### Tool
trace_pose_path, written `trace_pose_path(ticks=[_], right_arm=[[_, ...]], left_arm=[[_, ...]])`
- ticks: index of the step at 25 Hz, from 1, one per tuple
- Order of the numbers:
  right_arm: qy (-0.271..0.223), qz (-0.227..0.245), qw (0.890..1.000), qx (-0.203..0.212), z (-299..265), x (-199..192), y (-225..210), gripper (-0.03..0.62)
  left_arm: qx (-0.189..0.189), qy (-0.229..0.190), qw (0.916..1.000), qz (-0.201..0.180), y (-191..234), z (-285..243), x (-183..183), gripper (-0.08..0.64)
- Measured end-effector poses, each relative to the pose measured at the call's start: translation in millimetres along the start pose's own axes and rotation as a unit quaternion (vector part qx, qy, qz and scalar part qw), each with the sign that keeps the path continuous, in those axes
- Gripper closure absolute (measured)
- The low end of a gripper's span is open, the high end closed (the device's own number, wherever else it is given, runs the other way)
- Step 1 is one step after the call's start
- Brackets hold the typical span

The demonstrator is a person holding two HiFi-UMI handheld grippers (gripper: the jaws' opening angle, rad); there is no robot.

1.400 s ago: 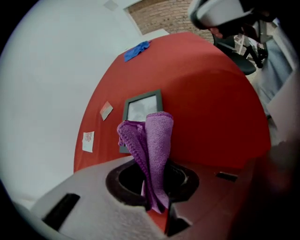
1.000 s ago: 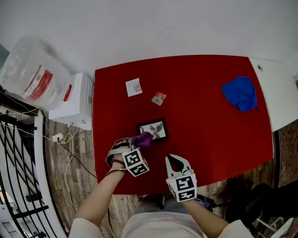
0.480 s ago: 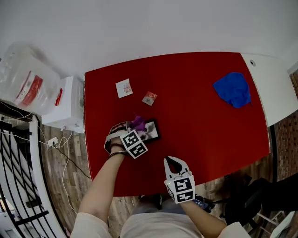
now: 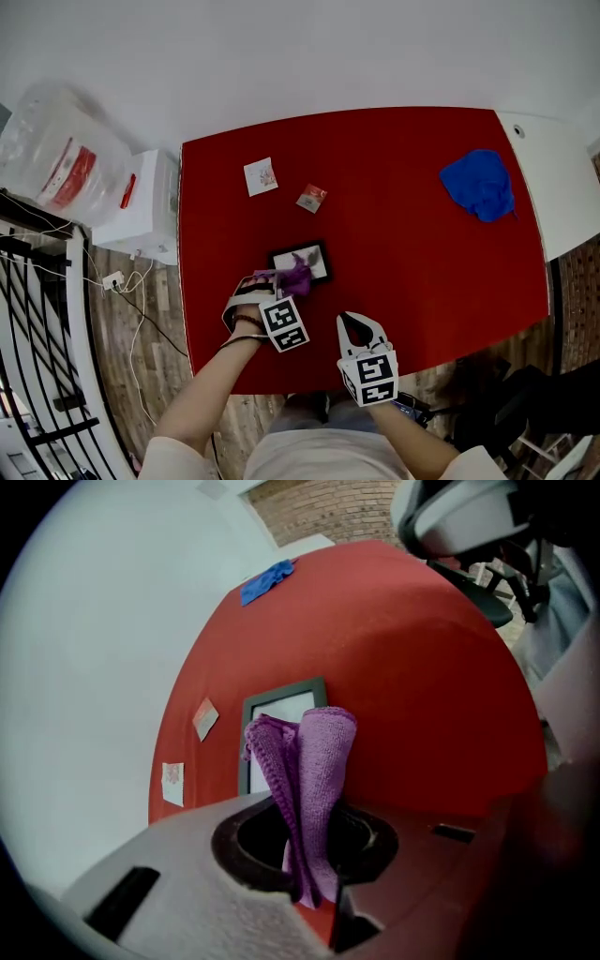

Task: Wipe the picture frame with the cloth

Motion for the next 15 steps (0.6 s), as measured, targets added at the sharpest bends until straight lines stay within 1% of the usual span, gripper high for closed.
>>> trace_pose_path(ticks=[5,8,10,13,15], right_arm=[[0.002,0.000,1.000,0.002,-1,0,0,0.589],[0.003,0.001,1.000,0.005,-1,0,2,0.589],[0.003,0.002,1.000,0.006,-1,0,3,0.589],[0.003,0.001,1.000,0.005,0,-2,0,0.589],[0.005,-0.002,1.000,0.002,2,-5,-2,0.589]], left_arm=[[-0.003,-0.008,1.0000,-0.003,-24,14,6,0.499],[0.001,-0.011,0.9999,-0.001,-24,16,7,0.499],[0.015,-0.013,0.9997,0.017,-8,17,5,0.499],[0.043,-0.007,0.9978,0.051,36,11,-2,0.499],[0.058,0.002,0.9969,0.053,63,3,-4,0.499]])
Point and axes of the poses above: the fingertips, and each gripper's own axes: z backward along the fingers, y to its left, x out of its top, the point moved 1 cm from there along z, backward along the fingers, and after that the axes turned 3 degrees about -z, right-handed, at the moved point
